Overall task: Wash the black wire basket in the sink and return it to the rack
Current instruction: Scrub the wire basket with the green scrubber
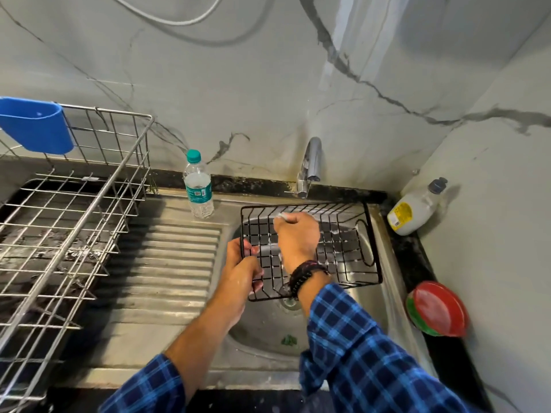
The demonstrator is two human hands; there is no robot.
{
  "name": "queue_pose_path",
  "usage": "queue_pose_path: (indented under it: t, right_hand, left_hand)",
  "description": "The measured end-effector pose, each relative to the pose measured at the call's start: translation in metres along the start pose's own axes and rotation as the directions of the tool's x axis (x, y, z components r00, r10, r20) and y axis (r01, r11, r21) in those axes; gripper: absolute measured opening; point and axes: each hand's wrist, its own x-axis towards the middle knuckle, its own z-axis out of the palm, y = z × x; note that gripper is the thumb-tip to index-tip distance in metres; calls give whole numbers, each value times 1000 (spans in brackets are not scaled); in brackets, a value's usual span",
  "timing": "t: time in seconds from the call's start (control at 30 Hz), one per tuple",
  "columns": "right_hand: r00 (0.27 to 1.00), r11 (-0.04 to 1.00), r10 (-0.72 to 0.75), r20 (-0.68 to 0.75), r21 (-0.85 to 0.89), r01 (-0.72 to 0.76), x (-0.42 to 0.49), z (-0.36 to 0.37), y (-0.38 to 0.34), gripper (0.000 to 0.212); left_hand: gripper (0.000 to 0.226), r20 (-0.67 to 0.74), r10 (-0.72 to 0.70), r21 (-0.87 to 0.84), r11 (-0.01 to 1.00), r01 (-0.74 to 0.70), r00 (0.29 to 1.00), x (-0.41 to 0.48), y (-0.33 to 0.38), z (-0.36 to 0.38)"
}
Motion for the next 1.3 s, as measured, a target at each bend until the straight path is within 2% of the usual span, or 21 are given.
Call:
queue_pose_path:
  t: [0.03,0.1,0.17,0.2,0.23,0.27,0.3,0.33,0.37,0.43,0.57,0.6,0.7,0.8,0.93,1.0,1.03,1.13,1.2,1.3]
  right_hand:
    - [1000,1000,17,23,-18,-16,1,-6,2,11]
    - [994,983,-35,101,-174,52,6,-23,5,15]
    - [963,861,-164,216,-446,247,9,-46,2,10]
    - [929,711,-246,277,-599,368,12,-59,1,7]
    - [883,501,-323,341,-730,465,14,-70,-3,10]
    - [835,278,-379,398,-812,513,22,-80,-2,16]
    - [798,100,-386,462,-839,534,29,-89,-5,17]
    - [792,34,-317,522,-828,559,42,-98,-4,10]
    - [785,51,-214,581,-796,603,53,-107,-3,4]
    - [729,217,-2,685,-711,669,72,-123,2,19]
    - [592,278,-19,806,-565,777,89,-131,17,8]
    - [570,320,-34,821,-531,784,89,-132,23,9]
    - [610,548,-129,782,-456,701,76,-140,38,9]
    - [694,772,-123,710,-370,516,55,-143,53,4]
    - [728,864,-139,671,-277,420,22,-132,71,6]
    - [759,903,-137,637,-234,359,8,-127,75,6]
    - [776,920,-133,616,-216,328,0,-125,76,6]
    - [813,953,-129,567,-157,260,-16,-119,77,6]
    - [835,966,-124,536,-126,224,-21,-118,75,8]
    - [861,980,-118,496,-81,181,-22,-121,73,9]
  left_hand:
    - [34,26,-49,-14,999,49,998,3,-2,-3]
    - [27,54,-247,-58,967,250,968,10,-3,-11]
    - [23,89,-514,-91,849,520,853,18,-1,-23]
    - [25,132,-598,-91,787,611,790,21,0,-30]
    - [29,173,-637,-89,750,656,751,24,0,-37]
    - [30,202,-647,-77,738,671,735,27,0,-42]
    - [29,227,-646,-62,738,672,729,29,-1,-47]
    - [29,252,-639,-41,743,668,726,32,-1,-51]
    - [32,275,-635,-9,749,663,722,34,-1,-54]
    - [41,317,-629,98,766,635,709,40,4,-58]
    - [52,334,-606,303,794,527,722,43,26,-57]
    - [56,325,-594,327,801,502,736,43,32,-58]
    - [76,355,-474,266,878,399,806,48,41,-66]
    - [78,301,-254,209,958,197,919,52,39,-75]
    - [74,119,39,315,946,-75,992,42,32,-60]
    - [61,-15,211,382,905,-189,977,40,36,-46]
    - [56,-57,239,362,910,-203,969,40,40,-38]
    - [51,-172,194,214,964,-155,966,49,42,-26]
    - [55,-265,58,112,993,-29,963,51,42,-25]
    - [65,-189,-171,-47,985,165,967,39,41,-28]
